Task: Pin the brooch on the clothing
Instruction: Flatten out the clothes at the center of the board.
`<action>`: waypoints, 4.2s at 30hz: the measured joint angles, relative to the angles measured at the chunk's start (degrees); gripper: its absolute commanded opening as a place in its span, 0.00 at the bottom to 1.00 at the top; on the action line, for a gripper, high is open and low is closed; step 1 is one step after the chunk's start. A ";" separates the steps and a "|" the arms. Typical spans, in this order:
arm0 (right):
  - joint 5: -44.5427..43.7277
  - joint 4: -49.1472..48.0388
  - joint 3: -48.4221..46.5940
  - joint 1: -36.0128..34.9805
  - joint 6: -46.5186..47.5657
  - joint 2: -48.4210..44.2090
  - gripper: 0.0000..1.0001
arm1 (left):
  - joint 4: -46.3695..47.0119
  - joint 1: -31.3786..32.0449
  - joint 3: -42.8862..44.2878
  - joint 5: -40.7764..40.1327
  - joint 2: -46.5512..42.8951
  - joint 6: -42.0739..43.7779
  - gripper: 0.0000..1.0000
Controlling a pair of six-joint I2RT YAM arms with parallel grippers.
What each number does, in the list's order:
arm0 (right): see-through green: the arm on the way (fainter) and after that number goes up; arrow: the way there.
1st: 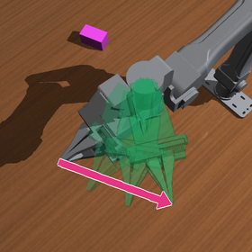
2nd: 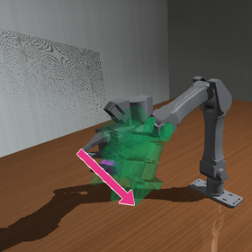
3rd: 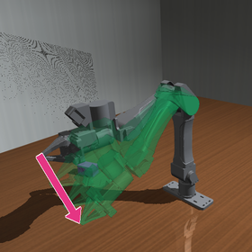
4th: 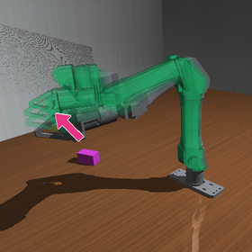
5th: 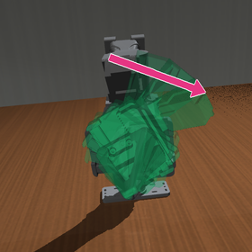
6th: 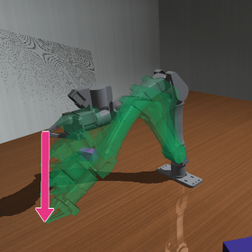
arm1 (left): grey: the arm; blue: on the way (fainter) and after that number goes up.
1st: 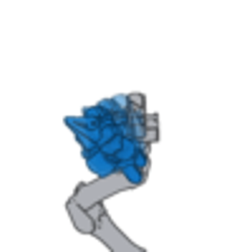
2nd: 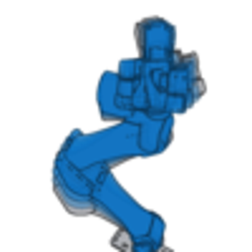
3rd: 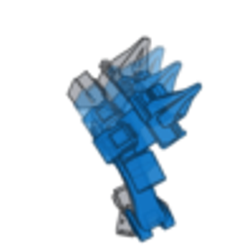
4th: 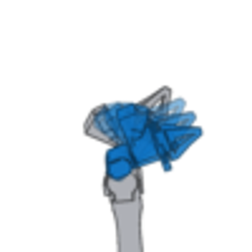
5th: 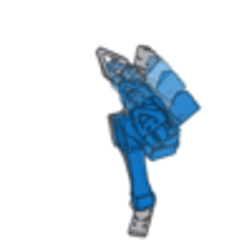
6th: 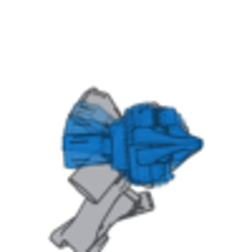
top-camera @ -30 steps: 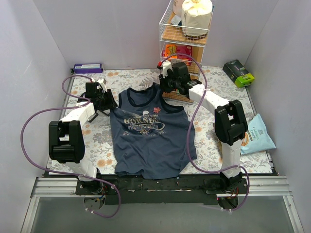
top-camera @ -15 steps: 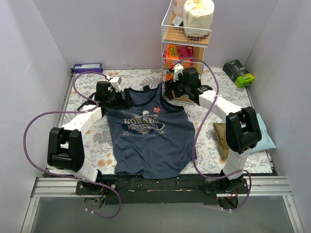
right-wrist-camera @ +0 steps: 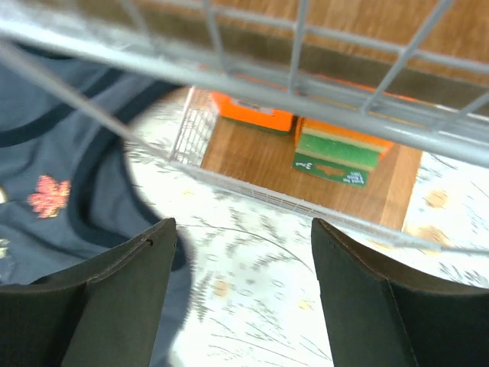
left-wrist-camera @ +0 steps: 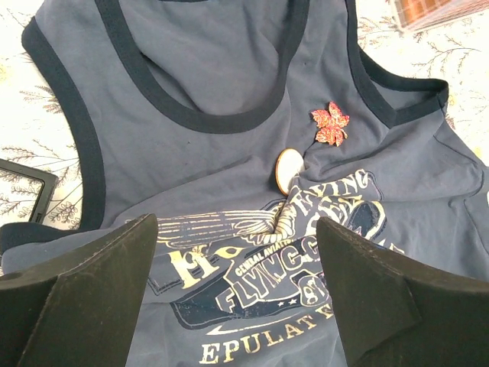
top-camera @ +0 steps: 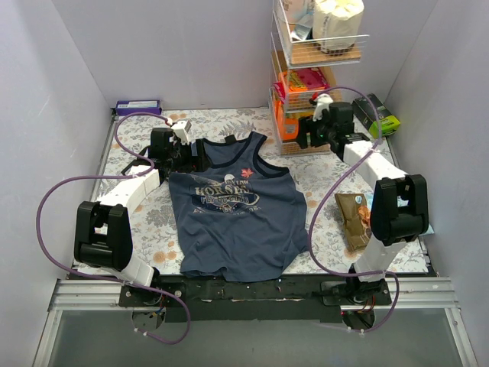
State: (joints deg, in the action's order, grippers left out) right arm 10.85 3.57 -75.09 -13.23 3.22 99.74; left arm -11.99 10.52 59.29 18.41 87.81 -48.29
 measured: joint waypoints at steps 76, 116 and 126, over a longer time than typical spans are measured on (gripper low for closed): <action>10.25 -17.33 -3.02 -63.76 -21.62 17.11 0.12 | 6.88 -4.83 49.31 20.48 53.42 -19.10 0.90; -8.61 -2.40 19.19 -10.80 -12.48 -1.05 0.75 | 15.54 0.68 1.99 3.41 16.65 -17.33 0.98; -13.27 -7.02 19.04 -10.84 -11.76 2.64 0.61 | 23.15 -1.68 -6.86 5.01 15.78 -22.23 0.98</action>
State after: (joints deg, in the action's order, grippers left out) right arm -2.42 -3.44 -56.05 -24.08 -8.54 102.39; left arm 11.16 8.84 52.42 23.42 103.59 -70.52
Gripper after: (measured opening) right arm 0.681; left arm 0.981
